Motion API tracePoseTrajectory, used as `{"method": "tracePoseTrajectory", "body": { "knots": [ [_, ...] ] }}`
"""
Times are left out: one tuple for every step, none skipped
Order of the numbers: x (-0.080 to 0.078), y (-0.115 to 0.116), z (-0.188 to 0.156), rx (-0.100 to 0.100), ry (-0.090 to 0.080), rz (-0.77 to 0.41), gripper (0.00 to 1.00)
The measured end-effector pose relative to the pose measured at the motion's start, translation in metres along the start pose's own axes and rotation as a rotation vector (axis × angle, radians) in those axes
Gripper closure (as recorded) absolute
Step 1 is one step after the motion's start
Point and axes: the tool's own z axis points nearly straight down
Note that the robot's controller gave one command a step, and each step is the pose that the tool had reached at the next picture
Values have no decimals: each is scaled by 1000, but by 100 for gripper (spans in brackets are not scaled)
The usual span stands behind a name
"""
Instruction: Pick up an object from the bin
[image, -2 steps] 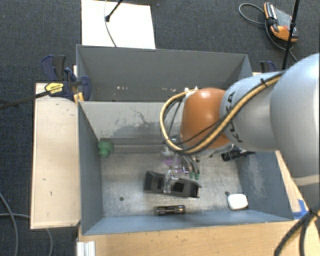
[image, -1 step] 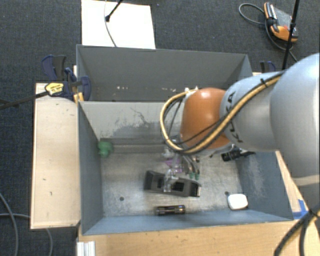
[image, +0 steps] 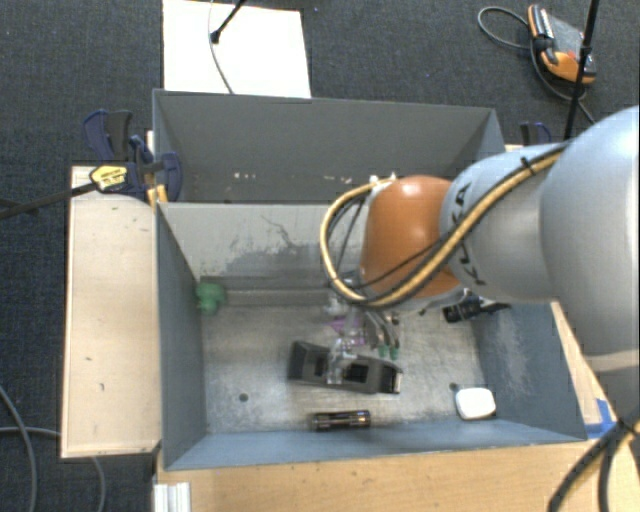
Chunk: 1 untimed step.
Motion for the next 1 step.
{"method": "tracePoseTrajectory", "body": {
  "knots": [
    [0,0,0,0,0,0,100]
  ]
}}
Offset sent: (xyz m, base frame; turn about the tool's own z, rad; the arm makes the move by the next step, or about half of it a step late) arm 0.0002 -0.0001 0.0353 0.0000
